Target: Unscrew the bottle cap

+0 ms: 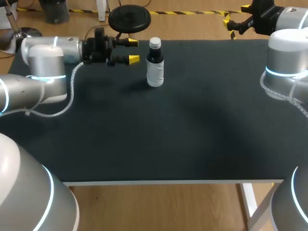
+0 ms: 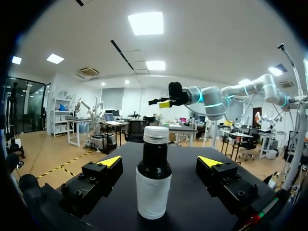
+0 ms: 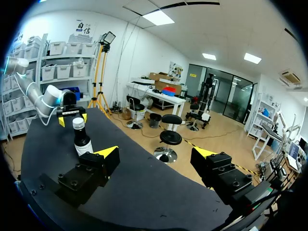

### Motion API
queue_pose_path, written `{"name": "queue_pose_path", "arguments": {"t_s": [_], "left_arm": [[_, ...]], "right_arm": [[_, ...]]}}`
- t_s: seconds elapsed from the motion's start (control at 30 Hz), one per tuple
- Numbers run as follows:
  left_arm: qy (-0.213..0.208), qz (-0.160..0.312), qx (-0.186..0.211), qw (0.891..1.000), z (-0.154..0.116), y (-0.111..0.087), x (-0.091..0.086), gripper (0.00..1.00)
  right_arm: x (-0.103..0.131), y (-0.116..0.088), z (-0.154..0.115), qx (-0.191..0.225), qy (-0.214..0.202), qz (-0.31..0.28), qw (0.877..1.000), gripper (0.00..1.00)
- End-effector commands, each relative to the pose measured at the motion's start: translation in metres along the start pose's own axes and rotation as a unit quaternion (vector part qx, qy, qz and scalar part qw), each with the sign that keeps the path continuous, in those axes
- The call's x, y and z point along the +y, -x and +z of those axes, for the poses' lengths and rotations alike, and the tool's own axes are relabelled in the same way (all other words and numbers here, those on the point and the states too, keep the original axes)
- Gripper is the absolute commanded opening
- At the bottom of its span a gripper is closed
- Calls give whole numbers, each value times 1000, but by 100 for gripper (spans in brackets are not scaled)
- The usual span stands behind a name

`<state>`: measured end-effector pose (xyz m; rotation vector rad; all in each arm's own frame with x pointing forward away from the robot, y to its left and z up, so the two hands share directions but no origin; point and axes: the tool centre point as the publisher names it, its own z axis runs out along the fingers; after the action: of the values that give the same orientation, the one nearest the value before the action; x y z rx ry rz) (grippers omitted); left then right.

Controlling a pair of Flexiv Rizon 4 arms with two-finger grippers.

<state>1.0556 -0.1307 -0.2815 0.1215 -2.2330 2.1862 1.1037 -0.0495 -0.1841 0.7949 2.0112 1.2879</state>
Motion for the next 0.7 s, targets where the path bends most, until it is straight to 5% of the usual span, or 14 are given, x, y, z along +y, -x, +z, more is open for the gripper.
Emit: {"name": "queue_pose_path", "arguments": {"t_s": [0.03, 0.7], "left_arm": [[-4, 1, 47, 999, 10, 13, 5, 100], [-3, 11, 98, 995, 34, 11, 6, 100]], "right_arm": [[-1, 0, 0, 1, 1, 0, 1000, 100], [-1, 0, 0, 1, 1, 0, 1000, 100]]}}
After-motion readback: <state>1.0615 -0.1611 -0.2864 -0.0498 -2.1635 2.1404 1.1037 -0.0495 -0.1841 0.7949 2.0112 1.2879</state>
